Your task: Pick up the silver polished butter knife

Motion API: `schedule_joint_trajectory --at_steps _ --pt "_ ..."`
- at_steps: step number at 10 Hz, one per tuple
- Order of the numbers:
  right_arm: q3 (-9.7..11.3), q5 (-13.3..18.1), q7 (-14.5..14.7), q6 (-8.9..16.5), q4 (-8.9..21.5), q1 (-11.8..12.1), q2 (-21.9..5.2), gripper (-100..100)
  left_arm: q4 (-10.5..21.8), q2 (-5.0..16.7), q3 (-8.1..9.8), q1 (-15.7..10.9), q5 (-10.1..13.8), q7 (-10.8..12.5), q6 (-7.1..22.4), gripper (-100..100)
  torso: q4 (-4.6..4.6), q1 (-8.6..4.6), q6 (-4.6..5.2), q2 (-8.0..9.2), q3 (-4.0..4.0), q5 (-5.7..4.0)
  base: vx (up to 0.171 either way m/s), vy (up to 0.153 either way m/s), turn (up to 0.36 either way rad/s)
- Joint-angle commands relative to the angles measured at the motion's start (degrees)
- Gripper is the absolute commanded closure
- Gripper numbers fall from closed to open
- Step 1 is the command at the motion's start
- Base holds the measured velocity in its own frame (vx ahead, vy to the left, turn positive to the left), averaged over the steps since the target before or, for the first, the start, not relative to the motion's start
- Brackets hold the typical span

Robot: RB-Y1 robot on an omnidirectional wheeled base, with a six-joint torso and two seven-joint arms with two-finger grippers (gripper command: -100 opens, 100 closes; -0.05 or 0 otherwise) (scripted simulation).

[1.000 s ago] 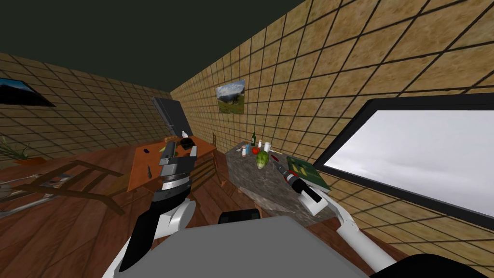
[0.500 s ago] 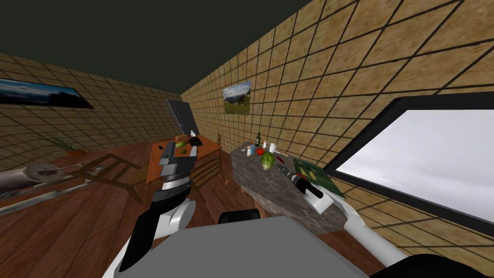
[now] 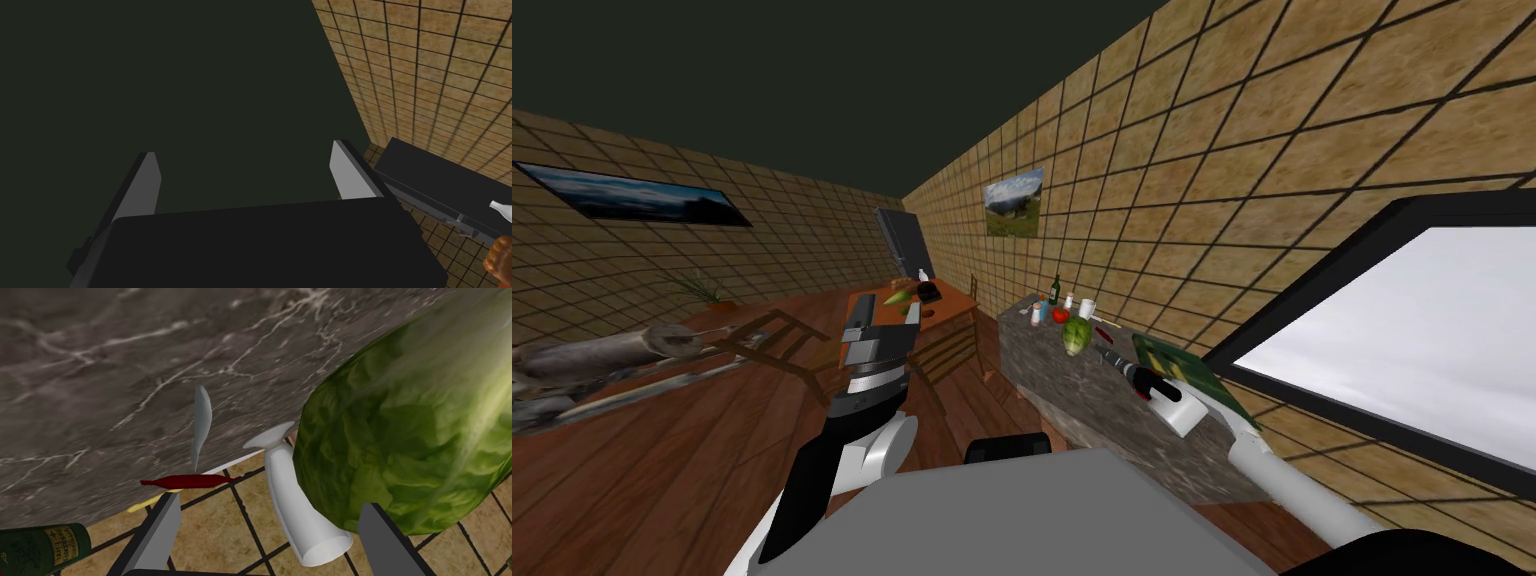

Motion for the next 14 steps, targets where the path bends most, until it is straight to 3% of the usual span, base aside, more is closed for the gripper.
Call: schedule_joint_trajectory --at_steps 1,2,4,5,7,8,12,14 --pt "0.21 -0.49 -0.18 2.86 1.66 -0.06 -1.96 -100 0.0 0.0 0.0 0.0 0.0 0.0 0.0 0 0.0 0.0 0.0 0.0 0.0 0.0 0.015 0.044 0.19" --pt "0.21 -0.49 -0.18 3.08 1.66 -0.06 -1.96 -100 0.0 0.0 0.0 0.0 0.0 0.0 0.0 0 -0.01 0.01 -0.04 -0.03 -0.02 0.0 0.015 0.033 0.076" --pt "1.3 -1.41 -0.54 6.57 5.68 -0.78 -5.0 -100 0.0 0.0 0.0 0.0 0.0 0.0 0.0 0 -0.01 -0.01 -0.02 -0.04 -0.02 -0.01 0.026 0.048 0.188" --pt "1.3 -1.41 -0.54 7.32 5.68 -0.78 -5.0 -100 0.0 0.0 0.0 0.0 0.0 0.0 0.0 0 -0.02 0.04 -0.05 -0.09 -0.05 0.01 0.027 0.034 0.08" --pt "2.49 -2.23 -0.96 11.19 9.48 -1.38 -7.43 -100 0.0 0.0 0.0 0.0 0.0 0.0 0.0 0 -0.01 -0.04 -0.01 -0.05 -0.03 -0.01 0.028 0.034 0.169" --pt "2.49 -2.23 -0.96 11.19 9.48 -1.38 -7.43 -100 0.0 0.0 0.0 0.0 0.0 0.0 0.0 0 -0.02 -0.02 -0.03 -0.09 -0.05 -0.01 0.031 0.025 0.09" --pt "4.96 -3.56 -1.84 17.37 15.78 -2.14 -10.3 -100 0.0 0.0 0.0 0.0 0.0 0.0 0.0 0 -0.03 -0.1 0.0 -0.14 -0.08 -0.03 0.048 0.015 0.176" --pt "5.51 -3.82 -2.04 18.5 16.95 -2.26 -10.65 -100 0.0 0.0 0.01 0.01 0.0 0.0 0.0 0 -0.03 -0.14 0.04 -0.1 -0.06 -0.03 0.031 0.001 0.058"
